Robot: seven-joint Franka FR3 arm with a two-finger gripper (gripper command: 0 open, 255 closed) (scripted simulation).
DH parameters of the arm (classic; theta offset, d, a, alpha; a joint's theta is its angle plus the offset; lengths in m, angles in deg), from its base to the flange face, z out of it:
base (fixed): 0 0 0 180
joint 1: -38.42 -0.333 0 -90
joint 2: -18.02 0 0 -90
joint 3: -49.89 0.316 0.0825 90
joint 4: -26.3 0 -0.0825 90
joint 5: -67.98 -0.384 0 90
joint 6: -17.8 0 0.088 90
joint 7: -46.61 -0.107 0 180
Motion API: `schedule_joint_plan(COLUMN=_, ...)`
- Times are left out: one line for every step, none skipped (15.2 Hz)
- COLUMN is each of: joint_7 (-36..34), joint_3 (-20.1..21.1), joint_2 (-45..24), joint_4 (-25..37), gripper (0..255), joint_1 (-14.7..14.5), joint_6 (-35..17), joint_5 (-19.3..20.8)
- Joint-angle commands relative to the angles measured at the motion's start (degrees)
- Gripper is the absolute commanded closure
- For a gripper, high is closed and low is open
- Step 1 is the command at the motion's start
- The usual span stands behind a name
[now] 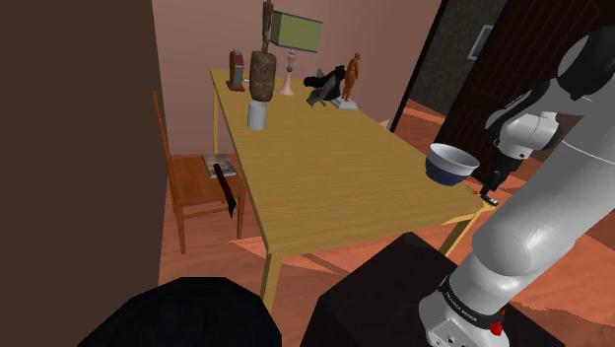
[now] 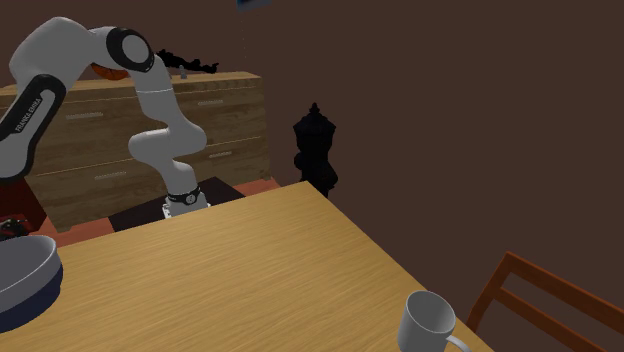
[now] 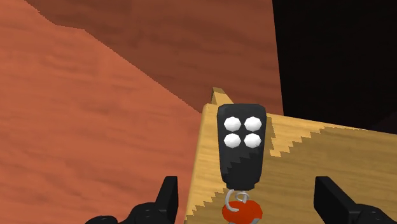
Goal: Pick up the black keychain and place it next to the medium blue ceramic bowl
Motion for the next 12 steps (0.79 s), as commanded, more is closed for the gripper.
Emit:
schedule_joint_plan(joint_7=-1.7, joint_3=0.1, joint_2=2.1, joint_4=0.9, gripper=0, joint_1=-0.2, joint_6=2.0, joint_5=2.2)
schedule_joint_plan(joint_7=-3.1, joint_3=0.4, joint_2=4.1, joint_4=1.9, gripper=0, joint_1=-0.3, joint_6=4.1, joint_5=4.1)
schedule_joint_plan(joint_7=-4.3, joint_3=1.0, joint_2=5.8, joint_4=3.0, gripper=0, joint_1=-0.2, joint_6=6.2, joint_5=5.7)
schedule_joint_plan(joint_7=-5.1, joint_3=1.4, joint_2=7.0, joint_4=3.9, gripper=0, joint_1=-0.1, joint_6=7.9, joint_5=6.7)
schedule_joint_plan(joint_7=-5.1, joint_3=1.6, joint_2=7.0, joint_4=3.9, gripper=0, joint_1=0.0, joint_6=7.9, joint_5=6.7)
schedule_joint_plan(joint_7=-5.1, joint_3=1.6, joint_2=7.0, joint_4=3.9, gripper=0, joint_1=0.1, joint_6=7.9, joint_5=6.7)
schedule_joint_plan(joint_7=-5.1, joint_3=1.6, joint_2=7.0, joint_4=3.9, gripper=0, joint_1=0.1, joint_6=7.9, joint_5=6.7)
schedule_joint_plan(joint_7=-5.1, joint_3=1.6, joint_2=7.0, joint_4=3.9, gripper=0, joint_1=0.1, joint_6=7.9, joint_5=6.7)
schedule_joint_plan(joint_7=-5.1, joint_3=1.6, joint_2=7.0, joint_4=3.9, gripper=0, joint_1=0.1, joint_6=7.9, joint_5=6.7)
schedule_joint_plan(joint_7=-5.1, joint_3=1.6, joint_2=7.0, joint_4=3.9, gripper=0, joint_1=0.1, joint_6=7.9, joint_5=6.7)
schedule_joint_plan(joint_7=-5.1, joint_3=1.6, joint_2=7.0, joint_4=3.9, gripper=0, joint_1=0.1, joint_6=7.9, joint_5=6.7)
schedule_joint_plan(joint_7=-5.1, joint_3=1.6, joint_2=7.0, joint_4=3.9, gripper=0, joint_1=0.1, joint_6=7.9, joint_5=6.7)
